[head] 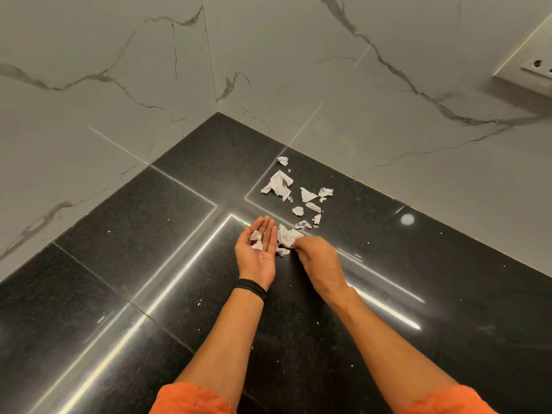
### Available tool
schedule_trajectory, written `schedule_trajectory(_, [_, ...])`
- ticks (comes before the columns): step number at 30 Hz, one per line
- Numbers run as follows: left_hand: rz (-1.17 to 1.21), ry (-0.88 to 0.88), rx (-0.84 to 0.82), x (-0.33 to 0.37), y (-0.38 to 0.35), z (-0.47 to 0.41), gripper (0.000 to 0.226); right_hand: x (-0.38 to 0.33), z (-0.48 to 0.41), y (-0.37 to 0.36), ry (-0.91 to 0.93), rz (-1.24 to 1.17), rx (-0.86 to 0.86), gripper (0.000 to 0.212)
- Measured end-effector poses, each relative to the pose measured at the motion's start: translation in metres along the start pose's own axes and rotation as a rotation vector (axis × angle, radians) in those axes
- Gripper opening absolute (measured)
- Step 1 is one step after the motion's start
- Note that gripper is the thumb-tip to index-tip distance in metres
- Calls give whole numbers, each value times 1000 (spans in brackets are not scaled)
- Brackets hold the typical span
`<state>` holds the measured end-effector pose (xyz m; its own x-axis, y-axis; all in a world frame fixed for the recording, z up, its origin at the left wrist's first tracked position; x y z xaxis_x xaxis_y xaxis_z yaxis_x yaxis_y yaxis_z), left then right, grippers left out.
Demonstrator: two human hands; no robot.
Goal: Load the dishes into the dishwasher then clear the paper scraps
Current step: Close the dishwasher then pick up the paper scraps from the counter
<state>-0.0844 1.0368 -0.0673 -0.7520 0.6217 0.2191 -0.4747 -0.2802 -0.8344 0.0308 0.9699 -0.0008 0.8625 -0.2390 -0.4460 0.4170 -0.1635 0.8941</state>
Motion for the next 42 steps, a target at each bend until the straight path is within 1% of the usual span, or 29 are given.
schedule_trajectory(2, [-14,1,-6,-4,-4,3,26,19,11,22,-141,-226,115,14])
schedule_trajectory(4, [-32,-3,-12,-8,-6,8,25,28,18,41,-219,-396,208,14])
schedule_trajectory(7, [-67,8,-17,-17,-10,13,28,12,15,57,-208,-605,247,12])
schedule_trajectory(10, [-81,63,-35,-29,-16,17,26,-19,7,60,-145,-707,215,12])
schedule_trajectory(11, [-71,83,-43,-33,-18,17,26,-28,5,54,-131,-693,180,13])
schedule_trajectory(13, [-8,120,-57,-39,-21,18,29,-42,1,37,-99,-562,103,13])
schedule_trajectory(14, [43,140,-64,-41,-22,18,30,-46,1,33,-77,-498,92,13])
schedule_trajectory(15, [93,152,-65,-42,-23,19,31,-49,1,32,-59,-480,114,14])
schedule_trajectory(18, [171,131,-36,-33,-17,19,28,-35,3,45,-81,-598,287,11])
schedule_trajectory(19, [169,110,-17,-29,-13,18,28,-25,2,48,-103,-583,319,10])
schedule_trajectory(20, [163,92,-7,-24,-9,17,28,-15,1,47,-116,-511,308,11])
schedule_trajectory(21, [153,83,-2,-20,-6,16,28,-8,0,42,-97,-403,250,14])
schedule_trajectory(23, [129,62,16,-12,1,12,28,-4,1,13,-3,-160,19,23])
schedule_trajectory(24, [111,52,26,-8,5,11,29,-3,6,-1,32,-77,-64,27])
schedule_trajectory(25, [90,44,32,-5,7,10,29,-1,13,-9,66,-26,-84,28])
schedule_trajectory(28, [34,22,22,-2,6,13,30,-2,23,-3,110,54,-24,24])
schedule_trajectory(30, [4,18,8,-4,4,14,30,1,23,14,72,28,50,20])
schedule_trajectory(31, [-2,15,3,-5,3,15,30,7,22,23,9,-44,95,19])
schedule_trajectory(33, [-20,13,-4,-7,-1,15,28,21,21,42,-141,-266,200,19])
schedule_trajectory(34, [-36,15,-9,-10,-3,16,27,23,21,50,-182,-376,247,19])
schedule_trajectory(36, [-72,20,-16,-17,-8,17,25,11,17,60,-172,-529,291,20])
schedule_trajectory(38, [-94,52,-35,-26,-14,16,24,-13,14,64,-97,-565,283,19])
schedule_trajectory(39, [-91,73,-51,-31,-19,16,25,-25,13,60,-66,-554,248,20])
schedule_trajectory(42, [-39,97,-40,-37,-24,15,37,-59,12,31,24,-371,49,20])
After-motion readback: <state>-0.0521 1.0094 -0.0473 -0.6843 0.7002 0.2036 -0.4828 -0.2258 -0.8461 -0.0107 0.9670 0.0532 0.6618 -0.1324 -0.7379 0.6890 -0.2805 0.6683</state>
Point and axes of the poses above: each hand's wrist, its own z-axis away from the middle knuckle, its own y-axis out of the back of the hand, x = y × z, the point moved 10 cm from there along -z, towards the middle knuckle, and after that the axes turned 7 degrees about -x, right-handed, at the moved point
